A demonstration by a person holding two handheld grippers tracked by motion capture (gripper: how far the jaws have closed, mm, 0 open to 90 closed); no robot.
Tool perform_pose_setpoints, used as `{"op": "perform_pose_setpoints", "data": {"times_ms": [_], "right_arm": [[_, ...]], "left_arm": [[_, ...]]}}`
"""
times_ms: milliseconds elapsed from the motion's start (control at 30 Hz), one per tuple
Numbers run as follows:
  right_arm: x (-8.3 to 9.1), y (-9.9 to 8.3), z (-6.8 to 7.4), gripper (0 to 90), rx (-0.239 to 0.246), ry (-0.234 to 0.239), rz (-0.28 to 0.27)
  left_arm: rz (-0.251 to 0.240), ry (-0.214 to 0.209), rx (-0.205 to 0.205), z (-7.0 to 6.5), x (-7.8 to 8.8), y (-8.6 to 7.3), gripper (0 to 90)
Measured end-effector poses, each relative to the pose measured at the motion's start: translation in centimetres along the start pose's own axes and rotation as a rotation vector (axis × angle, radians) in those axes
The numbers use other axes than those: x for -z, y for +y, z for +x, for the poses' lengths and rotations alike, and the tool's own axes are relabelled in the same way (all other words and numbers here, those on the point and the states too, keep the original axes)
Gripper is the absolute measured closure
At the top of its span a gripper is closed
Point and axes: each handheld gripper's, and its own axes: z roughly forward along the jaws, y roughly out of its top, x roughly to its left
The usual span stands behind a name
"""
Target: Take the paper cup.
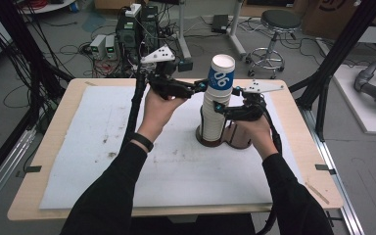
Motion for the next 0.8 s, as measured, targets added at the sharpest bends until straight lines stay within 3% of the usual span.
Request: {"op": "perform_pose_setpoints", "data": {"times_ms": [300, 433, 567, 800], "right_arm": [[0.0, 0.0, 0.0, 15.0, -0.001, 0.0, 0.0], [0.0, 0.0, 0.1, 14.9, -0.004, -0.001, 0.003], [0.0, 0.0, 0.1, 14.9, 0.0, -0.003, 0.003], [0.0, 0.0, 0.1, 15.0, 0.0, -0.002, 0.004]], "left_arm": [[0.013, -0.004, -0.027, -0.2, -3.3, 2.3, 8.3], [0.029, -0.016, 0.006, 0.2, -4.5, 2.6, 8.3], [0.055, -0.02, 0.009, 0.4, -5.5, 2.6, 8.9], [0.063, -0.035, 0.005, 0.6, -5.8, 2.5, 28.3]]}}
